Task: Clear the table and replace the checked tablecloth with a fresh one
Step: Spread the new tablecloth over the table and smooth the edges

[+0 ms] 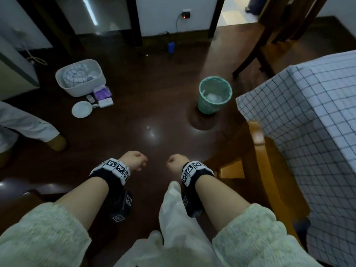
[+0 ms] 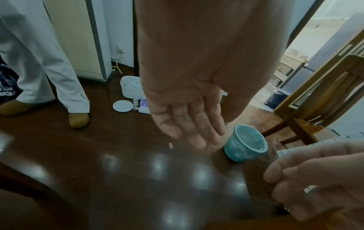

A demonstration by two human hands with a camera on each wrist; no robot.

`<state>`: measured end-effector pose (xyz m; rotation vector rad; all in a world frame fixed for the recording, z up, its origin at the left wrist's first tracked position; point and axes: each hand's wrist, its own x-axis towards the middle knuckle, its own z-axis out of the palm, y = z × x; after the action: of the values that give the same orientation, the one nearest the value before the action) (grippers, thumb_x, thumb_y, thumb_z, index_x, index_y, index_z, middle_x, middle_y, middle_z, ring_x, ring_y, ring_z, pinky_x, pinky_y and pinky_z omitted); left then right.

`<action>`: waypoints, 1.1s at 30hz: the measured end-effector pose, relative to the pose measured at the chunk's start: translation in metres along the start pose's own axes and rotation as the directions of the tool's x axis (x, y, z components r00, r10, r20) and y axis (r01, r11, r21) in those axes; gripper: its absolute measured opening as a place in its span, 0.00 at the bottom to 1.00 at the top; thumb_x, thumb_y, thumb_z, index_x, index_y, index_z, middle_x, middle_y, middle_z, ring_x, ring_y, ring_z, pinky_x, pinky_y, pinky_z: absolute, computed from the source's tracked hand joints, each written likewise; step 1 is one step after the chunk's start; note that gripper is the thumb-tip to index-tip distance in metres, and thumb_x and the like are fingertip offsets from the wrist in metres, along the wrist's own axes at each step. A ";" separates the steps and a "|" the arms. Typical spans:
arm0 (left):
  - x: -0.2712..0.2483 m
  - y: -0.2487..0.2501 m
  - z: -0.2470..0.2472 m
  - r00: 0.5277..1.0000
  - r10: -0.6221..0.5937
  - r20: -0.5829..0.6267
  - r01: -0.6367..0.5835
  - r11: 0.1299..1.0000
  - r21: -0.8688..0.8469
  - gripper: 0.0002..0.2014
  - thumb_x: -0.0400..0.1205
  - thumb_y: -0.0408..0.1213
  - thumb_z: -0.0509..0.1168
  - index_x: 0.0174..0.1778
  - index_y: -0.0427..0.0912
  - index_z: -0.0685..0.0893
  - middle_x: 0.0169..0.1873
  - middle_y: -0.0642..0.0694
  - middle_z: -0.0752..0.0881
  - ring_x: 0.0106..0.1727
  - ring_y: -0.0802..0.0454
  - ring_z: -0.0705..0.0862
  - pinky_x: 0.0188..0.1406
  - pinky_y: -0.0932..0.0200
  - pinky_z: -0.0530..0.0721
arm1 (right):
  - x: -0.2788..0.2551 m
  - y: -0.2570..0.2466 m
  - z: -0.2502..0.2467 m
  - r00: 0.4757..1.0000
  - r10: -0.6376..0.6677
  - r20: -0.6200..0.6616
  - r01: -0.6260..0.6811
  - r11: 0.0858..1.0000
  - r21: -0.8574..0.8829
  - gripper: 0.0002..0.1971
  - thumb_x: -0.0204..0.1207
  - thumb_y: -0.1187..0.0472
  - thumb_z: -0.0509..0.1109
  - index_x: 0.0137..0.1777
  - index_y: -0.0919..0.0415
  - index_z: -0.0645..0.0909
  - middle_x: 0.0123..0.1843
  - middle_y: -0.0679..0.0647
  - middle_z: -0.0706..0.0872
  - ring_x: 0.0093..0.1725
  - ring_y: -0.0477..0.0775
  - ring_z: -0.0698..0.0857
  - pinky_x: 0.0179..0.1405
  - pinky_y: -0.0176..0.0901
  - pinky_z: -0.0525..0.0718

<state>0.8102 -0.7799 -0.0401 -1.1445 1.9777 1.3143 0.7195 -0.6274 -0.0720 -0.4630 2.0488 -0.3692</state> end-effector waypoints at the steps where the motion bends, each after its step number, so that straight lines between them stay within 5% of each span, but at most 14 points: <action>1: 0.008 0.008 -0.006 1.000 -0.009 -0.004 0.009 1.000 -0.011 0.11 0.85 0.35 0.60 0.58 0.35 0.84 0.42 0.43 0.84 0.31 0.55 0.77 0.11 0.76 0.69 | 0.010 -0.005 -0.011 1.000 0.006 0.005 -0.006 1.000 -0.005 0.15 0.81 0.59 0.61 0.63 0.57 0.84 0.63 0.56 0.86 0.62 0.58 0.83 0.52 0.40 0.78; 6: 0.048 0.039 -0.036 0.999 -0.049 -0.013 0.048 0.997 -0.055 0.08 0.85 0.39 0.59 0.51 0.46 0.84 0.43 0.49 0.86 0.34 0.56 0.79 0.30 0.62 0.72 | 0.059 -0.030 -0.055 0.999 0.020 0.033 -0.019 0.999 -0.048 0.15 0.82 0.60 0.61 0.63 0.58 0.84 0.63 0.56 0.86 0.62 0.59 0.84 0.48 0.40 0.76; 10: 0.072 0.049 -0.063 0.997 -0.077 0.008 0.077 0.990 -0.114 0.09 0.85 0.40 0.58 0.55 0.45 0.84 0.46 0.49 0.86 0.38 0.55 0.81 0.34 0.61 0.71 | 0.094 -0.054 -0.076 0.996 0.036 0.078 -0.026 0.992 -0.125 0.15 0.82 0.61 0.60 0.63 0.63 0.84 0.62 0.60 0.87 0.61 0.61 0.85 0.53 0.42 0.80; 19: 0.159 0.053 -0.176 0.988 -0.152 0.008 0.151 0.971 -0.185 0.11 0.86 0.40 0.59 0.59 0.42 0.83 0.51 0.47 0.85 0.43 0.54 0.82 0.34 0.60 0.74 | 0.201 -0.158 -0.116 0.991 0.028 0.135 -0.004 0.985 -0.174 0.15 0.81 0.61 0.61 0.64 0.61 0.83 0.62 0.59 0.87 0.60 0.60 0.85 0.60 0.47 0.83; 26: 0.238 0.062 -0.290 0.982 -0.190 0.017 0.189 0.961 -0.204 0.10 0.86 0.39 0.58 0.57 0.43 0.83 0.51 0.47 0.85 0.46 0.50 0.83 0.34 0.60 0.75 | 0.308 -0.276 -0.143 0.986 0.000 0.168 0.030 0.984 -0.178 0.14 0.81 0.61 0.61 0.59 0.62 0.85 0.58 0.59 0.88 0.57 0.61 0.86 0.53 0.43 0.82; 33: 0.295 0.059 -0.375 0.965 -0.260 -0.019 0.247 0.935 -0.255 0.10 0.85 0.38 0.58 0.55 0.42 0.84 0.48 0.46 0.86 0.38 0.54 0.82 0.32 0.62 0.73 | 0.377 -0.358 -0.157 0.970 -0.044 0.238 0.088 0.980 -0.176 0.13 0.81 0.59 0.61 0.59 0.58 0.84 0.59 0.58 0.88 0.59 0.60 0.85 0.60 0.48 0.83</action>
<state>0.6216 -1.2197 -0.0849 -1.5116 1.6604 1.4346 0.4707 -1.1076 -0.1236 -0.6587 1.8491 -0.1542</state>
